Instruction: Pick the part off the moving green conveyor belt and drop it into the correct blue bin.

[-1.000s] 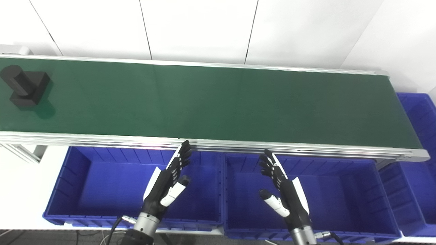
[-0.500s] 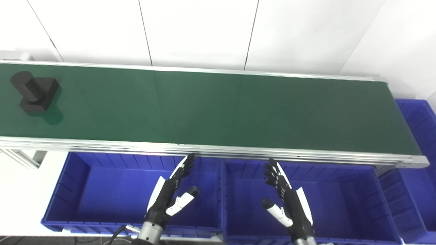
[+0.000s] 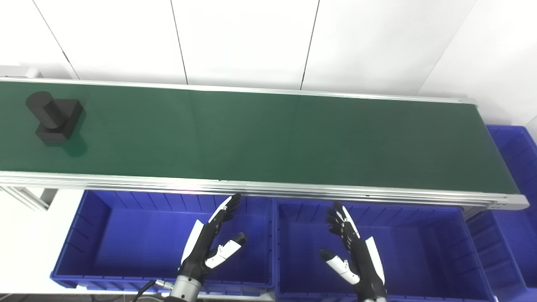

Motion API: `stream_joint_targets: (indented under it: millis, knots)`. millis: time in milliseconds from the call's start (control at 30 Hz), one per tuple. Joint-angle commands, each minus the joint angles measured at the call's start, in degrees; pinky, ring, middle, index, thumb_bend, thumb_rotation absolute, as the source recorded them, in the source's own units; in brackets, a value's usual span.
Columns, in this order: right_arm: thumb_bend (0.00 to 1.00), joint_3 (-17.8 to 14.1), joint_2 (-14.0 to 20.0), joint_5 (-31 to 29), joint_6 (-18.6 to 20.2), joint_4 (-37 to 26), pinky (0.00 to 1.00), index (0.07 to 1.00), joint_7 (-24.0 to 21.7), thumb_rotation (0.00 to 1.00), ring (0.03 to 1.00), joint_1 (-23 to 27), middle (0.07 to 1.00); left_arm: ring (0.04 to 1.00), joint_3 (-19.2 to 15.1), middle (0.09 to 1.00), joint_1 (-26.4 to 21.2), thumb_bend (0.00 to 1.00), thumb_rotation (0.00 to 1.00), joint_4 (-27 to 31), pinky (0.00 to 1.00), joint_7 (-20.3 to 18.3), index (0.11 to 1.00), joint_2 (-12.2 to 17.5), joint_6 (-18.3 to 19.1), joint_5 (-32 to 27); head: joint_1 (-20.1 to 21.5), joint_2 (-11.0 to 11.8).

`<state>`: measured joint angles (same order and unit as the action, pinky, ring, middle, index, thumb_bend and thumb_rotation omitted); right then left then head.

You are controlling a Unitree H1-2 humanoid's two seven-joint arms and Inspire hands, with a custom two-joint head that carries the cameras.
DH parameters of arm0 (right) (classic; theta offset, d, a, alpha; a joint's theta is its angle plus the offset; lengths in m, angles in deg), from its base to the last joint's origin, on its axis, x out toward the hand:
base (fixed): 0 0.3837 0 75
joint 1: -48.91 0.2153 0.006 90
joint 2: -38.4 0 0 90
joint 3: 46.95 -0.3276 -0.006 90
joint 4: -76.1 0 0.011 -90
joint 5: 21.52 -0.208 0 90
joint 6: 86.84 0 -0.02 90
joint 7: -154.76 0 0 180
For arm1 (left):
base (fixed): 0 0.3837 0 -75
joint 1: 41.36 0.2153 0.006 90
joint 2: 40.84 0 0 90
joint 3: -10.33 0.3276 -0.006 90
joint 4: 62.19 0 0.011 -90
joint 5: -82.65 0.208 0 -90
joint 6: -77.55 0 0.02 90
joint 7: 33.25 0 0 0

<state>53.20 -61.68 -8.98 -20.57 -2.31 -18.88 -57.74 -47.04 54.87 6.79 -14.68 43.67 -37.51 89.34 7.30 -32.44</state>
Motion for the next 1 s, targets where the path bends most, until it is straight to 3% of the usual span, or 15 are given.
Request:
stream_joint_targets:
  millis: [0,167,633,967]
  knots:
    - [0.84,0.0,-0.2,-0.1,-3.2,-0.7,0.85,0.970,0.9,0.78,0.887,0.5,0.910,0.895,0.7,0.912,-1.5,0.78,0.85,0.4,0.86,1.8,0.904,0.5,-1.9,0.0,0.0,0.2]
    - [0.85,0.7,0.0,-0.2,-3.2,0.5,0.85,0.964,2.0,0.78,0.881,1.1,0.907,0.884,3.4,0.900,-2.5,0.77,0.86,-0.8,0.85,5.8,0.895,1.4,-1.9,0.9,0.0,1.8]
    - [0.88,3.2,1.3,-0.2,-3.2,1.2,0.81,0.957,5.3,0.77,0.864,1.7,0.892,0.855,10.3,0.878,-4.8,0.77,0.86,-1.8,0.82,15.8,0.873,3.6,-1.9,2.0,0.3,2.2]
    - [0.88,4.3,1.7,-1.7,-3.2,0.8,0.82,0.966,5.7,0.75,0.876,1.8,0.902,0.852,12.5,0.878,-5.4,0.76,0.86,-1.2,0.81,17.9,0.876,4.8,-1.9,1.7,0.3,1.1]
